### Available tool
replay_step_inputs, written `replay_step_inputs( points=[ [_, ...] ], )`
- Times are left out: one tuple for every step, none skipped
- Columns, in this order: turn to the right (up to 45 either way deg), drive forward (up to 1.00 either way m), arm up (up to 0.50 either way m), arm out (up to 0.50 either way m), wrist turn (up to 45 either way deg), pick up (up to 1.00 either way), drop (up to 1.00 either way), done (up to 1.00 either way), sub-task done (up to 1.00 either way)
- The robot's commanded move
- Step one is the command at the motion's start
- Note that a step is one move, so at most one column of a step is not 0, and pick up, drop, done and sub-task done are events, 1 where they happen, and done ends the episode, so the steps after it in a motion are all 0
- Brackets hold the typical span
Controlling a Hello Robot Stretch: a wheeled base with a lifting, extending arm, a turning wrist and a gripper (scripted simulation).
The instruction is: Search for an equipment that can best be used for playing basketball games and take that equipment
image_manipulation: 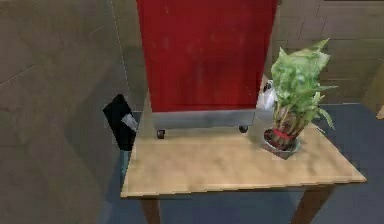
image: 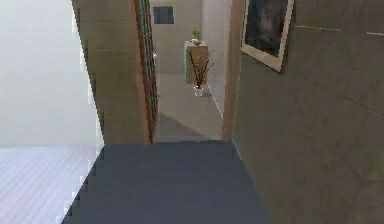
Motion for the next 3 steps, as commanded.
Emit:
replay_step_inputs(
  points=[
    [0.0,1.00,0.00,0.00,0.0,0.00,0.00,0.00,0.00],
    [0.0,1.00,0.00,0.00,0.0,0.00,0.00,0.00,0.00],
    [0.0,1.00,0.00,0.00,0.0,0.00,0.00,0.00,0.00]
  ],
)
